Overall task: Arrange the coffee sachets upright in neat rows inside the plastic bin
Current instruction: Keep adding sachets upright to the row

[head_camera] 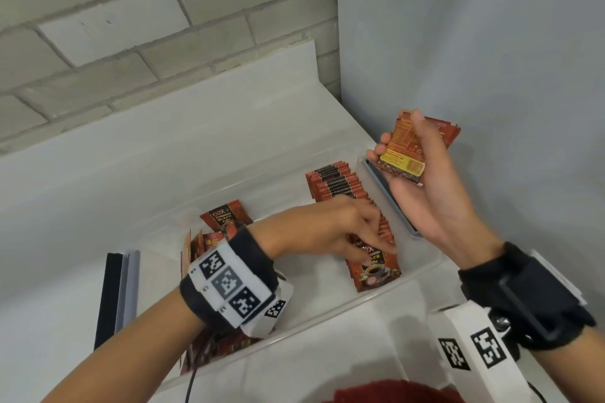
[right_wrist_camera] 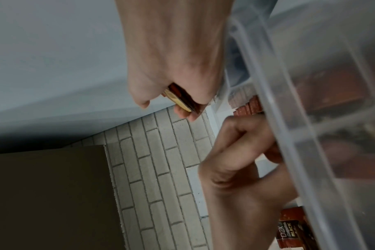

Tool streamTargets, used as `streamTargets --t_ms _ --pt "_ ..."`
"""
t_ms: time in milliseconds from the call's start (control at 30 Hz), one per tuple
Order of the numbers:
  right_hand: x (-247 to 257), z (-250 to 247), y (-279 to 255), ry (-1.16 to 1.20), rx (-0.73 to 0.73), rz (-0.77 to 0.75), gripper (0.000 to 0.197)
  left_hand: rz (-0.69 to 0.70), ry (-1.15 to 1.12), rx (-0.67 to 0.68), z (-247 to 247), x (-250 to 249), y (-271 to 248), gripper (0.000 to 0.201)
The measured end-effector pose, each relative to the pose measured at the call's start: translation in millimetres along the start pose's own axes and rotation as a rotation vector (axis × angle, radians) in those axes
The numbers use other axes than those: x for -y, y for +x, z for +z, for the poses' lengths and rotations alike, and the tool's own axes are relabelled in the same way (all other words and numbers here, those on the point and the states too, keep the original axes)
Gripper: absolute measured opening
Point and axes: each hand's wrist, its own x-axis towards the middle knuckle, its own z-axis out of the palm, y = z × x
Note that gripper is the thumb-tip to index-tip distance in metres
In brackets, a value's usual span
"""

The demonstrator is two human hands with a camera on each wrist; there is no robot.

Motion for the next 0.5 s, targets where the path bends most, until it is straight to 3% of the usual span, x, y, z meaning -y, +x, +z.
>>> streamTargets --t_ms 200,367,500 --pt "1 1 0 -0.023 -0.007 0.006 0.024 0.072 0.099 -0.011 12 2 2 0.033" --pt "1 2 -2 -0.032 0.030 0.031 0.013 0.101 0.166 -0.033 14 0 3 0.032" --pt "2 1 -4 -0.007 0.095 0.047 0.023 0.116 0.209 -0.058 15 0 2 0.032"
